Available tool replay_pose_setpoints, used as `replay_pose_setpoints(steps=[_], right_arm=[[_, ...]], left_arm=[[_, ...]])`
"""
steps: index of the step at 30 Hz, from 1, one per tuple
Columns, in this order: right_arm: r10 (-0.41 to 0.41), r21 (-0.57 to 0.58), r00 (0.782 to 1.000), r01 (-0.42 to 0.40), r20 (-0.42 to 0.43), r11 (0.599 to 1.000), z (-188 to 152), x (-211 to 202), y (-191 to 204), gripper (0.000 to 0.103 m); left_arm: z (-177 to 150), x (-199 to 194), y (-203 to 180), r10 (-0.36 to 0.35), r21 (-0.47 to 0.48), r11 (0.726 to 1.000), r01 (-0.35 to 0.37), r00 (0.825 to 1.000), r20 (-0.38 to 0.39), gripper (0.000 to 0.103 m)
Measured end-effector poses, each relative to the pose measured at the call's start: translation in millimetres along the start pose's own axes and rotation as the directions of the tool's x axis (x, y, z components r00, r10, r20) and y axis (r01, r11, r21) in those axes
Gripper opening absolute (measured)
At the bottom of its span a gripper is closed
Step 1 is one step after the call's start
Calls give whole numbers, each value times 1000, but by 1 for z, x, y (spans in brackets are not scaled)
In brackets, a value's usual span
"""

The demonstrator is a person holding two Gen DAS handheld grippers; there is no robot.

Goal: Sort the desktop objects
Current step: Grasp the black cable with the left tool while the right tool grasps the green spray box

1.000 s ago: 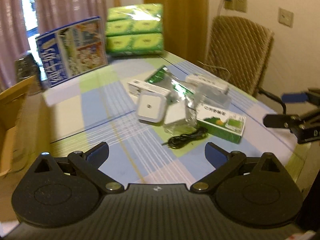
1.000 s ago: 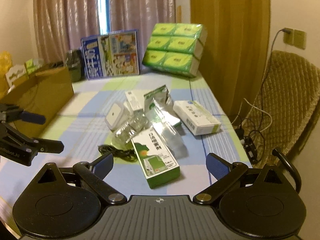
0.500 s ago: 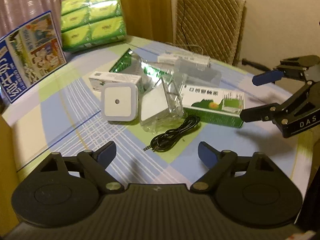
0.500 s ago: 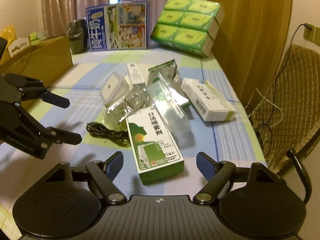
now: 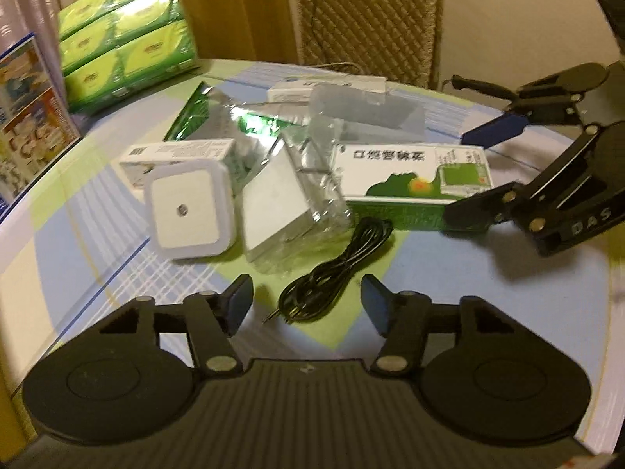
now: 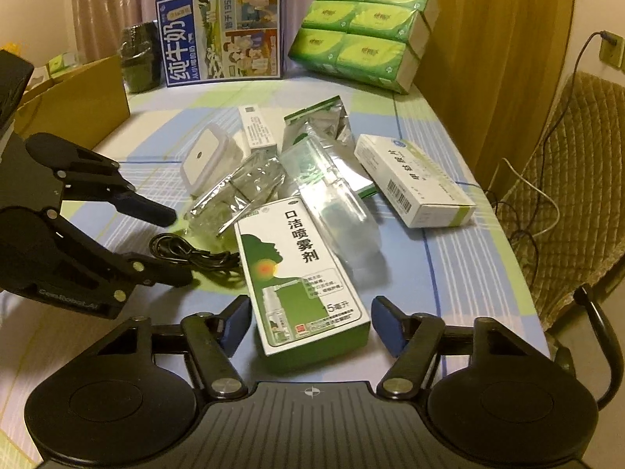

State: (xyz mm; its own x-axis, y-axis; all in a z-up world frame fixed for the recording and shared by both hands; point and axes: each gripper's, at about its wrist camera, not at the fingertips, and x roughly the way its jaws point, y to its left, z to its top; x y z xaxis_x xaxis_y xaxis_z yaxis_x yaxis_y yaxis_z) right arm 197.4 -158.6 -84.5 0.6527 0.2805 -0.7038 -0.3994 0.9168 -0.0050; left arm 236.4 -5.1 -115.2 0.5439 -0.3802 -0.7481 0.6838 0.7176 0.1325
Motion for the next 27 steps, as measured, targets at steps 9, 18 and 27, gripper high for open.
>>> replay_pose_setpoints(steps=[9, 18, 27], right_arm=[[4, 62, 999, -2, -34, 998, -9, -12, 9, 54], [39, 120, 999, -34, -32, 992, -40, -49, 43, 53], [14, 137, 1000, -13, -6, 991, -47, -55, 42, 64]], left_arm=[[-1, -11, -18, -1, -19, 1000, 0, 998, -56, 24], [-36, -60, -55, 97, -239, 962, -131, 984, -152, 22], [-57, -78, -65, 112, -228, 966, -126, 991, -72, 29]])
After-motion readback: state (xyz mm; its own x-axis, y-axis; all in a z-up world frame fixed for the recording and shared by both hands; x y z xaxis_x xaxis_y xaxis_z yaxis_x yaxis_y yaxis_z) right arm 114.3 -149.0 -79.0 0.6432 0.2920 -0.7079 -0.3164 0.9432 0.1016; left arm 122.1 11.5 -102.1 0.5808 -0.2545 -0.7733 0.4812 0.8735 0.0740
